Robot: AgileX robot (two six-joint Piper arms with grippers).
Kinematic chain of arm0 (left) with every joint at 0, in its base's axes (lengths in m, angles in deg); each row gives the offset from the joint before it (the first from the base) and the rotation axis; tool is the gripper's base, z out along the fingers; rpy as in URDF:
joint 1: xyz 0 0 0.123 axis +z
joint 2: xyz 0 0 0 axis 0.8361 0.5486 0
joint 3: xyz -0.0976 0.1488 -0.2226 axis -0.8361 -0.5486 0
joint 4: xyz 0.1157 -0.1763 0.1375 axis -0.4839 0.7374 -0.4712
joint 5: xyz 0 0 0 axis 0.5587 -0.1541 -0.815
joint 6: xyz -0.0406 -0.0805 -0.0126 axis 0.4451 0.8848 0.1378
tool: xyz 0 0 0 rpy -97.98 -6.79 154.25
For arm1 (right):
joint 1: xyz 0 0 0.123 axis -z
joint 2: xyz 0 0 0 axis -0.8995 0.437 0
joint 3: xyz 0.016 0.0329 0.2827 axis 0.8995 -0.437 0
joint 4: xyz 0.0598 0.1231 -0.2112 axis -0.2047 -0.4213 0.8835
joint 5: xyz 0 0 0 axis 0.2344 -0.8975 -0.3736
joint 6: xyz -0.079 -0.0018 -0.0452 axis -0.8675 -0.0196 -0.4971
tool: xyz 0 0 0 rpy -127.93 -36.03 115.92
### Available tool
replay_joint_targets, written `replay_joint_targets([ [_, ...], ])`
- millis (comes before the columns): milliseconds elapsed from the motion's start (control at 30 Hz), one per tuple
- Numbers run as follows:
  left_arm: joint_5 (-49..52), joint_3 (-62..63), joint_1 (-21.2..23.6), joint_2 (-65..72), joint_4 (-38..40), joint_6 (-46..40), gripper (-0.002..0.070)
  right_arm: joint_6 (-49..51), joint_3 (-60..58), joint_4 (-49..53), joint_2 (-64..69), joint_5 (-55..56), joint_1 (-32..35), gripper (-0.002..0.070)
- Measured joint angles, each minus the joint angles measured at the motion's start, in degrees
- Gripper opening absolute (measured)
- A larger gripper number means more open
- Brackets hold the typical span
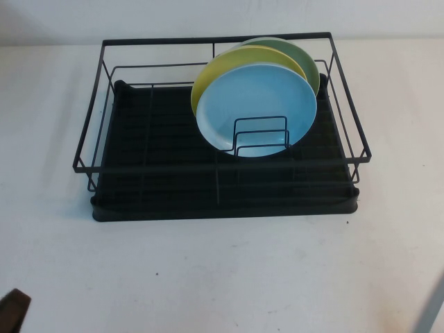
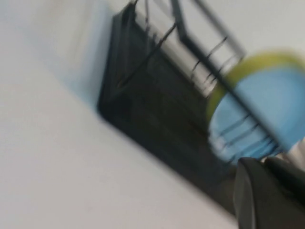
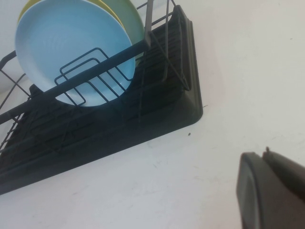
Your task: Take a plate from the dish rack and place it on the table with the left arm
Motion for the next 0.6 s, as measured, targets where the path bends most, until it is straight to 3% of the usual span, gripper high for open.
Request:
replay_joint_targets([
  [100,-6.6,0.0,0.0,0.0,4.5,2.1,-0.0003,0.0,0.0,0.0,0.0,0.0,0.0,-0.0020],
  [400,-23.6,0.0,0.0,0.0,6.9,6.1,-0.0004,0.0,0.0,0.0,0.0,0.0,0.0,-0.0020],
  [467,-20.7,1.7,0.0,0.1,6.5,5.6,-0.0004,0.0,0.0,0.0,0.0,0.0,0.0,-0.0020],
  [600,-6.5,14.7,0.0,7.0,-1.1,-3.7,-0.0004,0.0,0.0,0.0,0.0,0.0,0.0,-0.0020],
])
